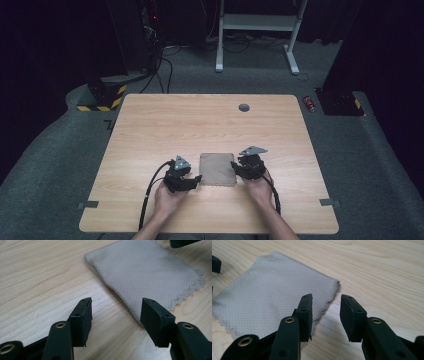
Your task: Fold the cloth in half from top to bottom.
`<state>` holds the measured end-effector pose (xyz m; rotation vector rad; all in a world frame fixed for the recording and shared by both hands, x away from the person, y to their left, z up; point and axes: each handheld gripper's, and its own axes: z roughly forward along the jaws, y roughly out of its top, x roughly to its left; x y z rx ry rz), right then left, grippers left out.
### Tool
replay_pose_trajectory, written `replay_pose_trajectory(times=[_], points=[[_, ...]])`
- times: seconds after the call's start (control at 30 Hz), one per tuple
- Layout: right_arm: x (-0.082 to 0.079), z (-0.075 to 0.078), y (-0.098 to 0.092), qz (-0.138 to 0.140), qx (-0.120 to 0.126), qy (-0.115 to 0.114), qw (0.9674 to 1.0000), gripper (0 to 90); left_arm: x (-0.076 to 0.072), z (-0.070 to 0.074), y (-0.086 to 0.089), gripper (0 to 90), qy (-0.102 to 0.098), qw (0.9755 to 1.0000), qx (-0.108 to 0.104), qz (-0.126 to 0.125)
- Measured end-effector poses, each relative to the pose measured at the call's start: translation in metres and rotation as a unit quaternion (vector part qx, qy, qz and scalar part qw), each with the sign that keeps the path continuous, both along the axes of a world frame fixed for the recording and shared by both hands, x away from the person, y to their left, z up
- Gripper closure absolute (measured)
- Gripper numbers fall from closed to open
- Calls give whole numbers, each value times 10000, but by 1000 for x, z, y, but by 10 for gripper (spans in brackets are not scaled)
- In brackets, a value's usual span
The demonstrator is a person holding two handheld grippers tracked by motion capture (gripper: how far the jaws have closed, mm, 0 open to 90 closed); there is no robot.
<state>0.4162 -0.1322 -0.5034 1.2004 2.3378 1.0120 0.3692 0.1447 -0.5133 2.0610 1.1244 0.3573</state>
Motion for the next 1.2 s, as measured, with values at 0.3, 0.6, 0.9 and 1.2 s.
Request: replay_pose_trajectory(times=[0.3,0.6,0.9,1.2], points=[[-18,12,-29,-209,253,-242,9992,613,-9,10,25,410,-187,9995,-182,162],[-34,11,-46,-339,375,-301,9983,603,-14,14,50,394,-242,9982,-378,394],[-47,8,-61,-461,395,-357,9975,596,-21,8,63,387,-242,9974,-391,564],[-57,5,-72,-561,433,-389,9967,593,-25,3,71,385,-214,9969,-359,661]])
